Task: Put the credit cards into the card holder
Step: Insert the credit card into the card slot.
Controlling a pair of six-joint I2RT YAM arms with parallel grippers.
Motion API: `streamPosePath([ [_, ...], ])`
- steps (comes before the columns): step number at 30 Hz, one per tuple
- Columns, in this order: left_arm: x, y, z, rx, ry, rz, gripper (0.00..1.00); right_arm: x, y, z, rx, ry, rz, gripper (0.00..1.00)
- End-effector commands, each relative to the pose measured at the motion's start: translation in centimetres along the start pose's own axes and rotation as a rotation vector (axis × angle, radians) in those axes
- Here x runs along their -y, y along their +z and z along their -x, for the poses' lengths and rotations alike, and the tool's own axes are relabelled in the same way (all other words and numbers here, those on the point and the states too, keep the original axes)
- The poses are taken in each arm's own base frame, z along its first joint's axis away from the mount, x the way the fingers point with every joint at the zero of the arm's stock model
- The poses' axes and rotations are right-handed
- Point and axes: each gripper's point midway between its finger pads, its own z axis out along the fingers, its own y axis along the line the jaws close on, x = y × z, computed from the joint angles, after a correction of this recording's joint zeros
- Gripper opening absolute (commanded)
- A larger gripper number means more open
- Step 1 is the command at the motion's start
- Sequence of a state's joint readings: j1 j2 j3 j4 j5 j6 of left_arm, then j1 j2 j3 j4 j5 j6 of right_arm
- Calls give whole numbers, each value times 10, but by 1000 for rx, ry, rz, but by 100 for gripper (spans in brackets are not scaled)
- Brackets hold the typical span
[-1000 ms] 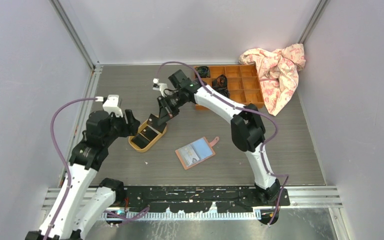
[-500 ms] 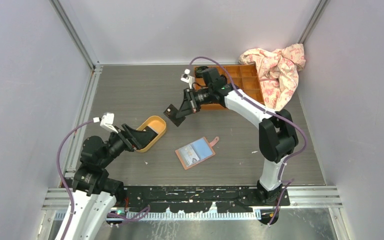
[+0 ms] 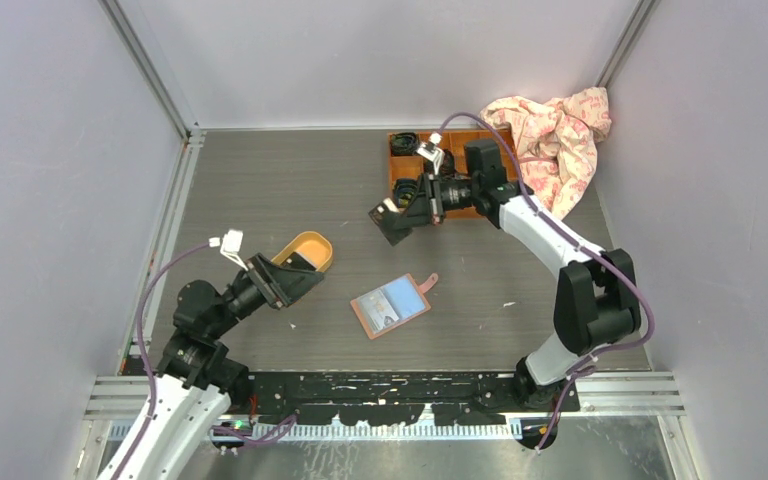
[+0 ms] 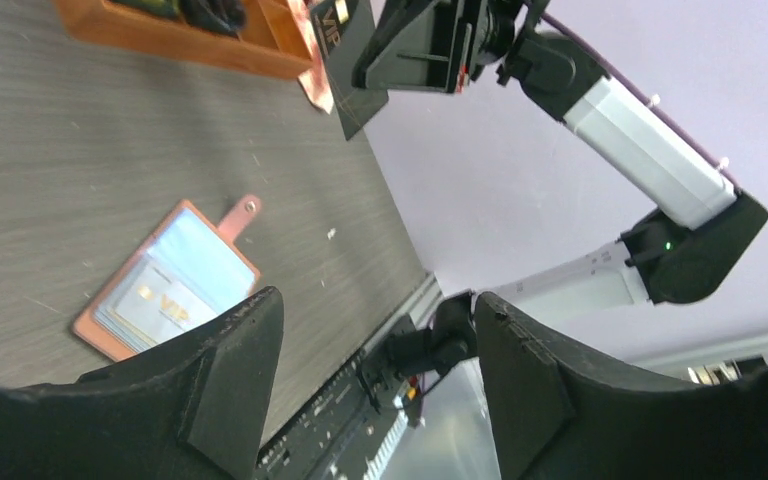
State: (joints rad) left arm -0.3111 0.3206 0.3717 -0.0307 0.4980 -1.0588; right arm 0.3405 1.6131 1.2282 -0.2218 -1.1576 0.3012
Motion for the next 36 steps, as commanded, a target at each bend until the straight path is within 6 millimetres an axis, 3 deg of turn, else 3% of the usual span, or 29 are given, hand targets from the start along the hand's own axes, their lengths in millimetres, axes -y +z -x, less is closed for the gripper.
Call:
streamPosePath([
  [1, 25, 9, -12, -8, 53, -126, 70, -9, -26, -4, 59, -87, 9, 1],
  [10, 38, 36, -69, -45, 193, -194, 70, -12, -48, -22, 123, -123, -40, 1],
  [15, 34, 48, -78, 22, 197, -240, 70, -13, -47, -23, 177, -142, -31, 1],
  [24, 42, 74, -75, 68, 223, -269, 71, -26, -27, -33, 115, -103, 47, 1],
  [29, 45, 79, -58, 148, 188, -246, 71, -35, -19, -39, 84, -116, 82, 1],
  [36, 57, 85, -52, 138, 168, -256, 70, -41, -13, -45, 54, -125, 116, 1],
])
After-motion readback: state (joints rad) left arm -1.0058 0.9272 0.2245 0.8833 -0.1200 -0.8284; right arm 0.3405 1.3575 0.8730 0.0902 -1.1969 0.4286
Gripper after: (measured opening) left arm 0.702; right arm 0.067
